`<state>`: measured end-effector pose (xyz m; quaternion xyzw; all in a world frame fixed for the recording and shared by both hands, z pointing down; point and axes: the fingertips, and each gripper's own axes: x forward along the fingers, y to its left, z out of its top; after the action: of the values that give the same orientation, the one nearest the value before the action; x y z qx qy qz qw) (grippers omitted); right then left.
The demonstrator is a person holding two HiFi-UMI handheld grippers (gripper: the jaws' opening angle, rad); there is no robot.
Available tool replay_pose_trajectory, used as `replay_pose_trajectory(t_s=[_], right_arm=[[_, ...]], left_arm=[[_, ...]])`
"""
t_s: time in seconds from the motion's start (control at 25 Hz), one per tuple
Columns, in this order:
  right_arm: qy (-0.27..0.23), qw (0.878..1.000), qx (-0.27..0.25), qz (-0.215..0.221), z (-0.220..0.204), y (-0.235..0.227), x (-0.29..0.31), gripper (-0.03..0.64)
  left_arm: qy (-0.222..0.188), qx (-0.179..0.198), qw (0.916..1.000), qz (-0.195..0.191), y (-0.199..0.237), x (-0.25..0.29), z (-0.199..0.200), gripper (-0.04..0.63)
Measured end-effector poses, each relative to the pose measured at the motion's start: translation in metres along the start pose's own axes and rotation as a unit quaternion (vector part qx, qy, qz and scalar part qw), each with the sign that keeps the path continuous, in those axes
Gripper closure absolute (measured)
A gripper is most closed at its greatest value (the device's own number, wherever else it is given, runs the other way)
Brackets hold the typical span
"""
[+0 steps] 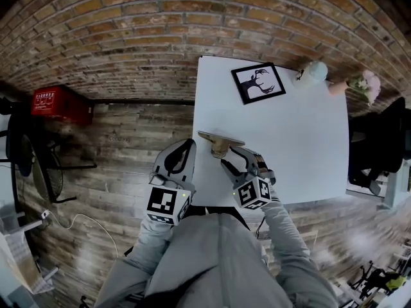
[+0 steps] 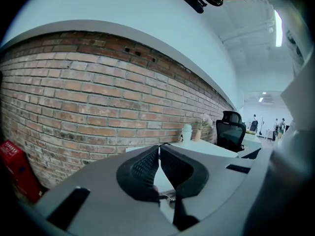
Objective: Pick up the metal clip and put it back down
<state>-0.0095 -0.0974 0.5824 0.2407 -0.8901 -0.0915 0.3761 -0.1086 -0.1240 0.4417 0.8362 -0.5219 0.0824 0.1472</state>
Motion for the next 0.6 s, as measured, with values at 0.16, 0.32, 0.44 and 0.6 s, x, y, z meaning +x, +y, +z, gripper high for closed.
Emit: replay_pose_trajectory(t_s=[0.16, 0.32, 0.44, 0.6], right_arm=[[-0.031, 0.998, 0.045, -0.015, 0.02, -0.016, -0.03, 0.426], [-0.076, 0.992, 0.091, -0.045, 0.045, -0.044, -0.059, 0.426], [-0.124, 0.979, 0.142, -0.074, 0.067, -0.068, -0.085, 0.426], [-0.182, 0.954, 0.215, -0.104, 0.082, -0.101, -0.12, 0.426]], left_arm=[[-0.014, 0.009, 0.9998, -0.007, -0.008, -0.002, 0.015, 0.561], [-0.031, 0.019, 0.9992, -0.016, -0.017, -0.003, 0.032, 0.561], [-0.038, 0.028, 0.9988, -0.017, -0.023, -0.007, 0.042, 0.561], [-0.051, 0.035, 0.9979, -0.019, -0.033, -0.008, 0.055, 0.561]])
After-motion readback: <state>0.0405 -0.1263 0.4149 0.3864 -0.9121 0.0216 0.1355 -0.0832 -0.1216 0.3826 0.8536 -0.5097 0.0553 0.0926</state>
